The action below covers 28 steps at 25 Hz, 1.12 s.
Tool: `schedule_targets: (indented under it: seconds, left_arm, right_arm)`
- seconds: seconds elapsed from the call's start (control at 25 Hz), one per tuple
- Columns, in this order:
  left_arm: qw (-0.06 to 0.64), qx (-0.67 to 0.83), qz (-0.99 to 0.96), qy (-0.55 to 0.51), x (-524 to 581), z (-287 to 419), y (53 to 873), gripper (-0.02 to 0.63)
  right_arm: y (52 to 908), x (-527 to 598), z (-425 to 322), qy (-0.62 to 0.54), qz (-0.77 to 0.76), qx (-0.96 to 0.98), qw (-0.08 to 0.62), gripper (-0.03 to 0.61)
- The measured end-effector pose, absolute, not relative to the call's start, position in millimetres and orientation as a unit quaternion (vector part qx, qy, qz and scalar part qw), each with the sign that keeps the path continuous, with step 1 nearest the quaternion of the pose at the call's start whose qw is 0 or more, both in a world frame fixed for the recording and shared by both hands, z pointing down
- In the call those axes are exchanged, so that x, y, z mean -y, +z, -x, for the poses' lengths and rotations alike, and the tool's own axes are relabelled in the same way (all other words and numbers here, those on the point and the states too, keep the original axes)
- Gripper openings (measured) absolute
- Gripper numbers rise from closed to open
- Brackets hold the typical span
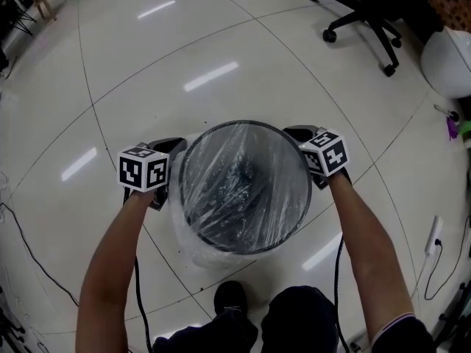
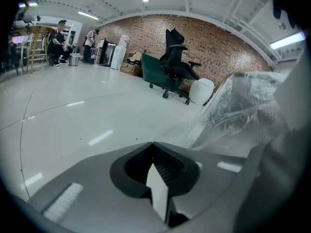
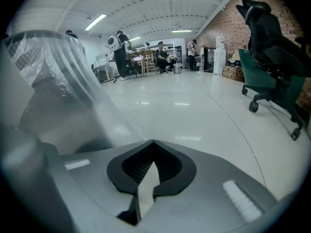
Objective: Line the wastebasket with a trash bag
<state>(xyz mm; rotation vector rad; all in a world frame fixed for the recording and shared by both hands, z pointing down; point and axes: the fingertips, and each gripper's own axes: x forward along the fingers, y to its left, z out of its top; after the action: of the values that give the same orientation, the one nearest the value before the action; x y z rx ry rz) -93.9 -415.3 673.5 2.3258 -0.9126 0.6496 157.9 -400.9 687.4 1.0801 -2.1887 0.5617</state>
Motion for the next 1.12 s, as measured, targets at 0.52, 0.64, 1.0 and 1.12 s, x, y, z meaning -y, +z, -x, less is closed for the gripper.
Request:
schedule_targets:
  seconds: [0.52,0.64,1.0,1.12]
  left_arm:
    - [0.309,0.333,-0.856,0.248,411.9,89.0,699.2,0.012]
    - [0.312,0.328,-0.855,0.252,409.9,88.0,704.7,0.012]
    - [0.327,0.319,-0.850,0.263,402.4,86.3,718.5,0.012]
    - [0.332,0.319,-0.848,0.263,400.7,84.5,722.4,0.012]
  right_arm:
    - [722.0,395.2,-157.6,0.268,-0.385,0.815,0.340,0.002]
    - [726.3,397.0,-156.4,0.269,-0.384,0.813,0.346,0.002]
    - [735.8,393.8,-156.2,0.279,-0.378,0.809,0.353,0.002]
    - [738.0,394.1,-156.0,0.281,-0.376,0.809,0.353,0.002]
